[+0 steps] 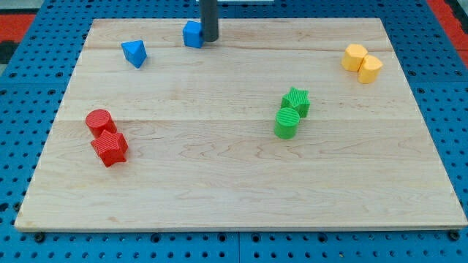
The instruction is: Move the blue cube to the top right of the blue triangle
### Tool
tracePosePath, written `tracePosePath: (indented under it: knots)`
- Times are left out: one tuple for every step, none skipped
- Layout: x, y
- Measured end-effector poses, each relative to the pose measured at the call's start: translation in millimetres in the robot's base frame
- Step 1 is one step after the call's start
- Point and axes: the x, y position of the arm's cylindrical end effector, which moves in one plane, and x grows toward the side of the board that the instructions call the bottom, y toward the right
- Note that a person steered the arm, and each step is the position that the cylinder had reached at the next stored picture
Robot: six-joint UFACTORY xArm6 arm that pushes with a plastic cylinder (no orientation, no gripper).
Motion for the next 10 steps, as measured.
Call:
tracePosePath:
  knots:
    - [0.5,-8.2]
    - [6.5,36.9]
    - [-13.4,28.3]
    - [-13.7,1.9]
    - [-13.8,-21.4]
    - [-12.5,-39.1]
    - [-5.1,-56.3]
    - [2.8,-69.0]
    - [0.3,-66.1]
    - [-37.9,-52.8]
